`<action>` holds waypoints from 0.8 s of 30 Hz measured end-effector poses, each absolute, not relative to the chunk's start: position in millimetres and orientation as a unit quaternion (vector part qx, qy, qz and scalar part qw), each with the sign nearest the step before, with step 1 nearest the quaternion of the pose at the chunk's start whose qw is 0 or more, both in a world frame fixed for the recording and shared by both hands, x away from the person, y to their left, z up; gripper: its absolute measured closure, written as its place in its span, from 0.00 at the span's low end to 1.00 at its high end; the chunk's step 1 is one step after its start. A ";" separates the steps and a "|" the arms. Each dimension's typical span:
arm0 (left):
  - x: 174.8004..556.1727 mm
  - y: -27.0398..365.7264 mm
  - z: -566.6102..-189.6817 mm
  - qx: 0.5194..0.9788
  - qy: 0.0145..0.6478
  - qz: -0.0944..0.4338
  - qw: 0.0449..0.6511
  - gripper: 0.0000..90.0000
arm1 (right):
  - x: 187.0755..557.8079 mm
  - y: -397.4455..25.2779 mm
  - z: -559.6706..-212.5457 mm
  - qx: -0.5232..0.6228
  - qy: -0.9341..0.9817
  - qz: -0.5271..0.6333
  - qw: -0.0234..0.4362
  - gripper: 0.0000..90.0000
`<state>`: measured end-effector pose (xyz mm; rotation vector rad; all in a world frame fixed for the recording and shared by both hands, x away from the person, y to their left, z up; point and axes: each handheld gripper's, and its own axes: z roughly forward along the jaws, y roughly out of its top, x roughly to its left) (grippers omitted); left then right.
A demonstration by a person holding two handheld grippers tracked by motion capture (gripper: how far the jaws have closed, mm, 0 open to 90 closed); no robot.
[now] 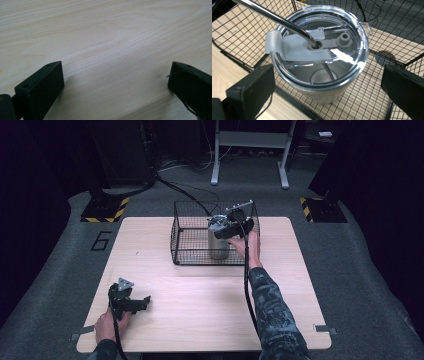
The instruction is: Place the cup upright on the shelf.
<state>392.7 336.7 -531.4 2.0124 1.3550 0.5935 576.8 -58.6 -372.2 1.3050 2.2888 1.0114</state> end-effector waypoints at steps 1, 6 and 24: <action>392.7 336.8 -531.4 0.765 0.514 0.225 0.316 0.00 | 575.5 -59.6 -370.8 0.458 0.801 0.352 0.160 0.00; 392.4 336.1 -531.7 0.762 0.518 0.225 0.318 0.00 | 569.3 -66.5 -364.3 0.454 0.803 0.352 0.159 0.00; 392.4 335.5 -532.1 0.758 0.520 0.225 0.322 0.00 | 506.3 -94.4 -337.2 0.431 0.801 0.379 0.171 0.00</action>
